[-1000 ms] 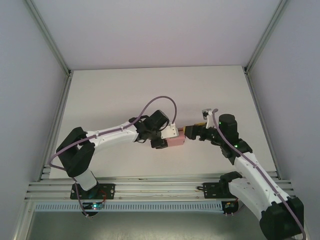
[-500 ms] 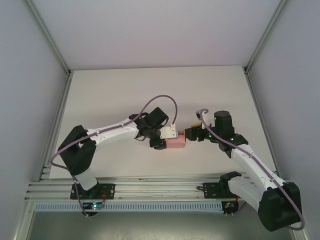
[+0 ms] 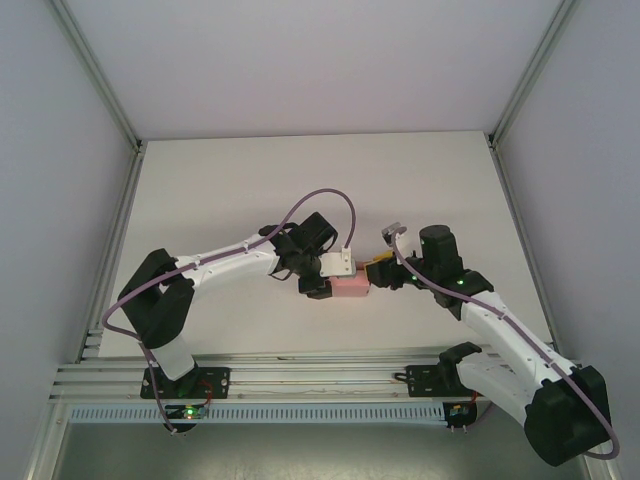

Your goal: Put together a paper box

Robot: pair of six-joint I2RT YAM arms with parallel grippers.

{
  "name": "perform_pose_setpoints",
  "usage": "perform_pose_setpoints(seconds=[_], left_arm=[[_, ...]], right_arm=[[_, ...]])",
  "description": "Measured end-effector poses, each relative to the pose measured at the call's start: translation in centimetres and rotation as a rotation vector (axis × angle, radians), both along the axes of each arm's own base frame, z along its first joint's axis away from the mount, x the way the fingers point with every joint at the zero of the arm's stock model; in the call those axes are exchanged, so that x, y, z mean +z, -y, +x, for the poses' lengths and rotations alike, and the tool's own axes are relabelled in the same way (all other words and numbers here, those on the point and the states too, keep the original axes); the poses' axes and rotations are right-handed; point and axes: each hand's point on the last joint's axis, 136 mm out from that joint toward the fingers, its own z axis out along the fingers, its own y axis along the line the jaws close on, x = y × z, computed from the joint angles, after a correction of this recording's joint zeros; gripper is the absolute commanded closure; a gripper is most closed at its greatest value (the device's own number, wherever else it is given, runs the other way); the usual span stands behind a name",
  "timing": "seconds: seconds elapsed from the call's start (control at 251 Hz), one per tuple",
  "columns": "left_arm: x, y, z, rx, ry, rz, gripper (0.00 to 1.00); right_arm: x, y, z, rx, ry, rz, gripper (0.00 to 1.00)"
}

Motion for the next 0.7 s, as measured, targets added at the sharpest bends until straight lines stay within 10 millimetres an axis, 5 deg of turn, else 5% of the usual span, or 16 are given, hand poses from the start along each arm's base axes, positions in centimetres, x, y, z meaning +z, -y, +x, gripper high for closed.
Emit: perform_pose_setpoints(seconds=[0.231, 0.479, 0.702], left_arm=[[0.00, 0.02, 0.03, 0.000, -0.006, 0.007, 0.48], [0.00, 0.17, 0.18, 0.005, -0.019, 0.018, 0.48], [-0.06, 0.09, 0.25, 0.027, -0.027, 0.029, 0.48]], right_arm=[[-0.50, 0.50, 0.07, -0.047, -0.018, -0.066, 0.85], [-0.52, 0.61, 0.17, -0.119, -0.067, -0.069, 0.96], [-0.27, 0.33, 0.37, -0.247, -0.130, -0.004, 0.96]])
